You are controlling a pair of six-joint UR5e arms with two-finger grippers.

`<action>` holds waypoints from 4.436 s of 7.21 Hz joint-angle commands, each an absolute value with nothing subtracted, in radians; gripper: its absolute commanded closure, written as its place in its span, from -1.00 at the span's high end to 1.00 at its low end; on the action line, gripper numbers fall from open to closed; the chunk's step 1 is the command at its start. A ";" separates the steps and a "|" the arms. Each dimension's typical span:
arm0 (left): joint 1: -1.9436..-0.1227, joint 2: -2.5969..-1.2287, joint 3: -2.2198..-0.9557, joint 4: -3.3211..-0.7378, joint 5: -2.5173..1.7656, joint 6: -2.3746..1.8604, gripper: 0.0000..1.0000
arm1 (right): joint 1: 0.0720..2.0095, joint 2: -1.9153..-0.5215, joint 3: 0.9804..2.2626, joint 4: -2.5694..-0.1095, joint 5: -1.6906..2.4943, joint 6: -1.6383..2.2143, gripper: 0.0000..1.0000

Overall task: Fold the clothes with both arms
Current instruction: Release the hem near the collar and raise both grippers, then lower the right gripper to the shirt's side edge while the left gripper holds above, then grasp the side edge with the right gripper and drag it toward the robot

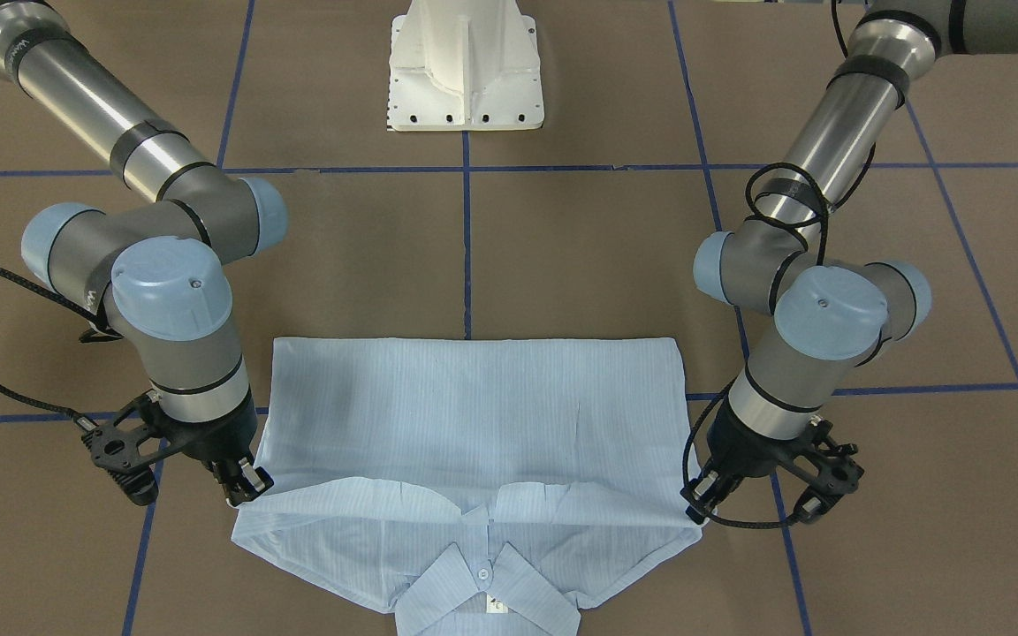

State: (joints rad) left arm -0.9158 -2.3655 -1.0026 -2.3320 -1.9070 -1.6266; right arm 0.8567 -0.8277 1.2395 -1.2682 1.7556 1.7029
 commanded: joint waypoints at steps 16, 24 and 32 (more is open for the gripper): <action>-0.937 -2.246 -1.123 -2.433 -1.882 -1.555 -0.22 | 0.635 -1.207 1.585 -1.063 1.743 1.954 0.97; -0.937 -2.246 -1.146 -2.431 -1.882 -1.563 -0.22 | 0.624 -1.354 1.822 -1.075 1.857 1.996 -1.00; -0.927 -2.134 -1.409 -2.399 -2.061 -1.669 -0.21 | 0.398 -1.632 2.190 -1.173 2.545 2.146 -1.00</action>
